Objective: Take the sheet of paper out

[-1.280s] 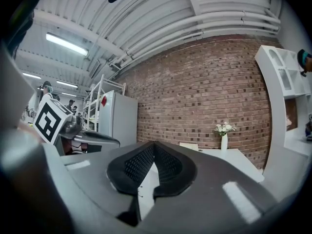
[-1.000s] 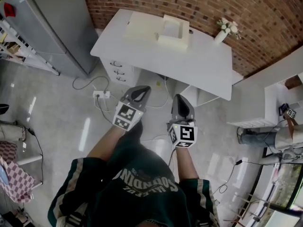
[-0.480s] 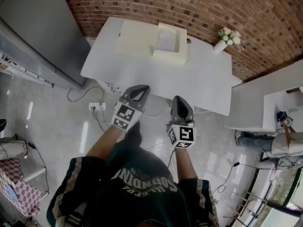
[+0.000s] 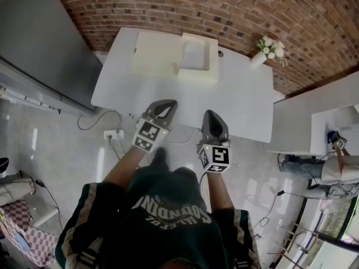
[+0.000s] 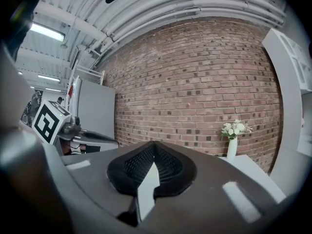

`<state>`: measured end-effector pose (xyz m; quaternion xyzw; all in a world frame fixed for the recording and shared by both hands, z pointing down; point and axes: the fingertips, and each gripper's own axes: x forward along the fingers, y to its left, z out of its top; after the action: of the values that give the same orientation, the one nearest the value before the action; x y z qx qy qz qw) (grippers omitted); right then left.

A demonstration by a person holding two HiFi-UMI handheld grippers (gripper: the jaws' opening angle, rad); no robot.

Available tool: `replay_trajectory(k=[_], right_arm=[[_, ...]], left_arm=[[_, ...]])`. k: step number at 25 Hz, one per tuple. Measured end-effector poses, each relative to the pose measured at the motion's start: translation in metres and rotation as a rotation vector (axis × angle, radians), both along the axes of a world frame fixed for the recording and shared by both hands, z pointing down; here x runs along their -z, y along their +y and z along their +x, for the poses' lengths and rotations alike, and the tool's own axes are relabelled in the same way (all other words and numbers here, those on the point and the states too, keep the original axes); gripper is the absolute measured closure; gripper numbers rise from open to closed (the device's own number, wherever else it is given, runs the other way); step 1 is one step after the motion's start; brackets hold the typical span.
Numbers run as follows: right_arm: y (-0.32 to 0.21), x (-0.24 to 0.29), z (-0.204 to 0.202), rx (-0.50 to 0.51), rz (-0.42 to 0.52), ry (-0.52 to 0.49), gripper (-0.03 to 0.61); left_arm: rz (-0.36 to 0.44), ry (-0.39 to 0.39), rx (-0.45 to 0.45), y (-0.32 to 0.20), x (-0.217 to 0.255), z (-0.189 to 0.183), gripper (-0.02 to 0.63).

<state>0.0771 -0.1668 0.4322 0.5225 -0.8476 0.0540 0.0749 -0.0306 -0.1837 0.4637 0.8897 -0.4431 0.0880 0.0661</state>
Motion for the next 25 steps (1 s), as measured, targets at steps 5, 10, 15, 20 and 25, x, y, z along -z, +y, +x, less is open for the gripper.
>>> replay_trajectory(k=[5, 10, 15, 20, 25], right_arm=[[-0.024, 0.007, 0.012, -0.028, 0.005, -0.007, 0.578], [-0.057, 0.009, 0.016, -0.008, 0.028, -0.013, 0.578], [-0.107, 0.014, 0.021, 0.026, 0.051, -0.016, 0.578], [-0.162, 0.016, 0.028, 0.082, 0.052, -0.024, 0.578], [-0.202, 0.019, 0.037, 0.135, 0.046, -0.033, 0.578]], left_arm=[[-0.003, -0.001, -0.028, -0.023, 0.002, 0.01, 0.603], [0.013, -0.002, -0.019, -0.055, 0.003, 0.018, 0.603], [0.041, -0.004, 0.011, -0.1, 0.013, 0.028, 0.603], [0.038, -0.012, 0.065, -0.155, 0.014, 0.034, 0.603], [0.03, -0.024, 0.119, -0.192, 0.016, 0.042, 0.603]])
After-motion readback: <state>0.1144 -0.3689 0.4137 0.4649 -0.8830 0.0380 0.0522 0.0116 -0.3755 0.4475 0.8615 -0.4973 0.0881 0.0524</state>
